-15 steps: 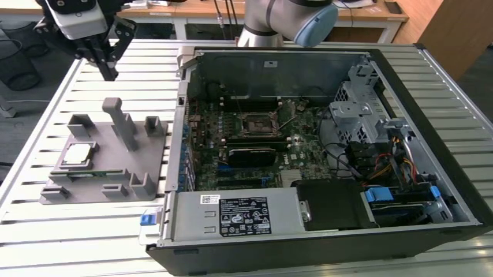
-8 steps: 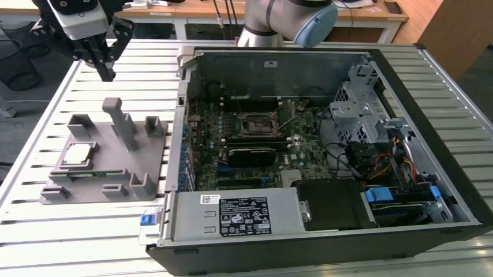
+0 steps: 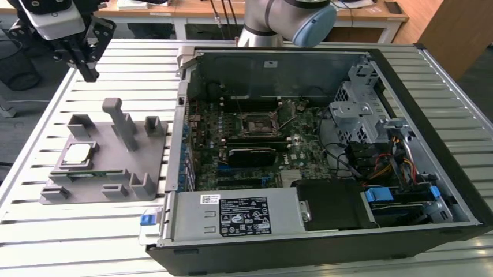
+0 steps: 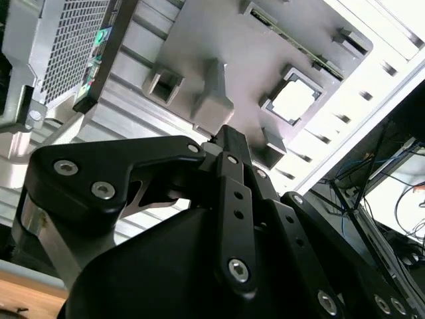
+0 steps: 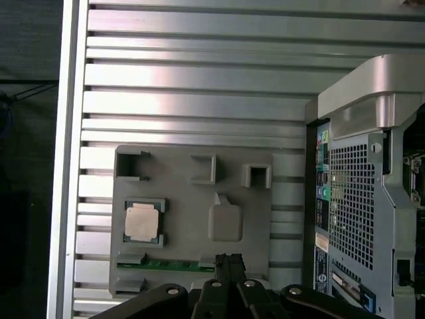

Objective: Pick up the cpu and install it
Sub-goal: 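Reach for the cpu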

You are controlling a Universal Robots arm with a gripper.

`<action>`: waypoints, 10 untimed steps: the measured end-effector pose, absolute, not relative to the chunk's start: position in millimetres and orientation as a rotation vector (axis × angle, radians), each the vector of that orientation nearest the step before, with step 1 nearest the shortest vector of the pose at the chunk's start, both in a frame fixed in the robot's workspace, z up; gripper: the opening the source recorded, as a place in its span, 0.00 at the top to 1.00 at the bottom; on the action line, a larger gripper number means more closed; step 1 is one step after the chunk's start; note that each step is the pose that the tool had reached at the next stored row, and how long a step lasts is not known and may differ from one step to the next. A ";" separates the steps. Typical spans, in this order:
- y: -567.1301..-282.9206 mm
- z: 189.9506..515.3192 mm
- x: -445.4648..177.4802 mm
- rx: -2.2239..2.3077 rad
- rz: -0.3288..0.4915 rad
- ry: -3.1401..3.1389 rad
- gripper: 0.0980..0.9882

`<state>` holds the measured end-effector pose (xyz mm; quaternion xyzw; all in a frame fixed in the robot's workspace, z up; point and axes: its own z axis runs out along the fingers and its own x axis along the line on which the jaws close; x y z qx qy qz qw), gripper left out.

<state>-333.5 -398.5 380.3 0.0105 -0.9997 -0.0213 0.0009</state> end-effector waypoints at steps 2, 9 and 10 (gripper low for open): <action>-398.4 380.1 -342.7 0.032 -0.067 -3.139 0.99; -398.4 379.1 -369.3 0.033 -0.067 -3.139 0.99; -398.4 379.0 -371.8 0.033 -0.067 -3.139 0.99</action>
